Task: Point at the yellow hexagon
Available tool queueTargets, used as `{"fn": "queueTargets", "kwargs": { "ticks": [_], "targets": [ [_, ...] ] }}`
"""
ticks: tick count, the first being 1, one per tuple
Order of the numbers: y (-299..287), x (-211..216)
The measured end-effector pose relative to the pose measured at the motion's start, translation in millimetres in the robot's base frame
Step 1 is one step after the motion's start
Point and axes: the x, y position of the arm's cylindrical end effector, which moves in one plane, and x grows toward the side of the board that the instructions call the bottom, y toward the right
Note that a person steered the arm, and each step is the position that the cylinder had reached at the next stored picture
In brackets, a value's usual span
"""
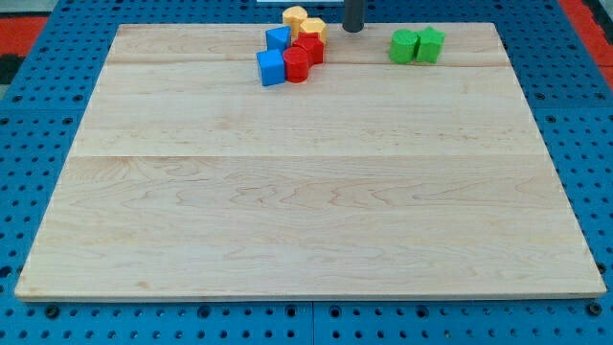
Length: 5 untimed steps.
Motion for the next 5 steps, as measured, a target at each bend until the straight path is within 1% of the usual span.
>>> {"fn": "queueTargets", "kwargs": {
  "ticks": [1, 2, 4, 5],
  "targets": [
    [-4.8, -0.1],
    [-23.0, 0.2],
    [-23.7, 0.5],
    [33.0, 1.5]
  ]
}}
